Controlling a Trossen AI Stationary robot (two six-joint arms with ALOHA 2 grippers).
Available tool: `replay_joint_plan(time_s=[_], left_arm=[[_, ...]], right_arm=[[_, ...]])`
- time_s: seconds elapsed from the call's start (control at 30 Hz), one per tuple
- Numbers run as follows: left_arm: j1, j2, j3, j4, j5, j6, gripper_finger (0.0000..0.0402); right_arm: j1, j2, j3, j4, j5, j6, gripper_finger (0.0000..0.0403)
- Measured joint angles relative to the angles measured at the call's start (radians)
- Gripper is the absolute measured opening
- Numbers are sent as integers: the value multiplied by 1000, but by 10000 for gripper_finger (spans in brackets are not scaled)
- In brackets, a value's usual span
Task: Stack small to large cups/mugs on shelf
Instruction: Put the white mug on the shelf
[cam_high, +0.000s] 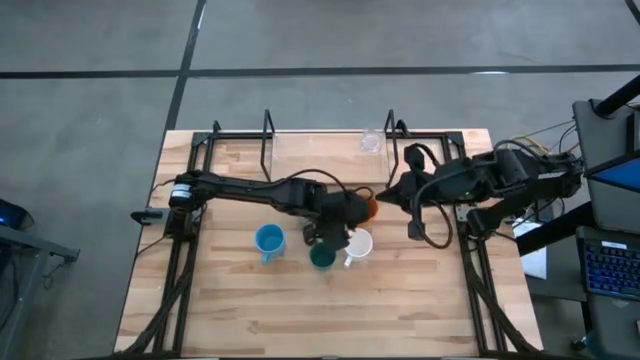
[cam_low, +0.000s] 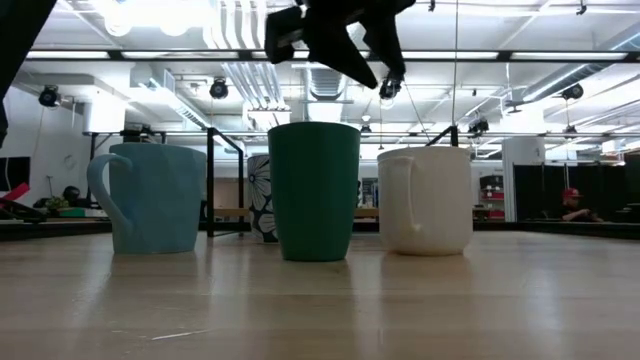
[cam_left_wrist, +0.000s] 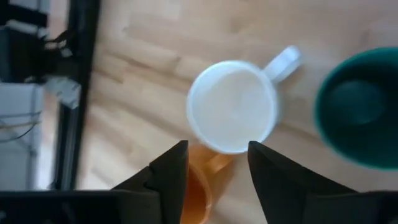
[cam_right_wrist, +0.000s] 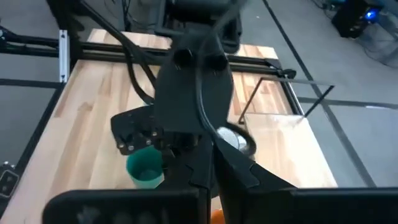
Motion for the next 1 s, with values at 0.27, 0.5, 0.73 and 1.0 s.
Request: replay_joint_plan(time_s=[0.27, 0.5, 0.73, 1.0], left_arm=[[-6, 0, -37, -3, 80, -8, 115], [-7, 0, -67, -1, 101, -7, 111], [-7, 19, -59, 0, 112, -28, 45], [-7, 18, -45, 45, 115, -39, 3]], right_arm=[[-1, -1, 61, 10, 0, 2, 9], [3, -1, 81, 10, -17, 6, 9], [21, 24, 81, 10, -21, 25, 9], [27, 35, 81, 17, -19, 33, 9]])
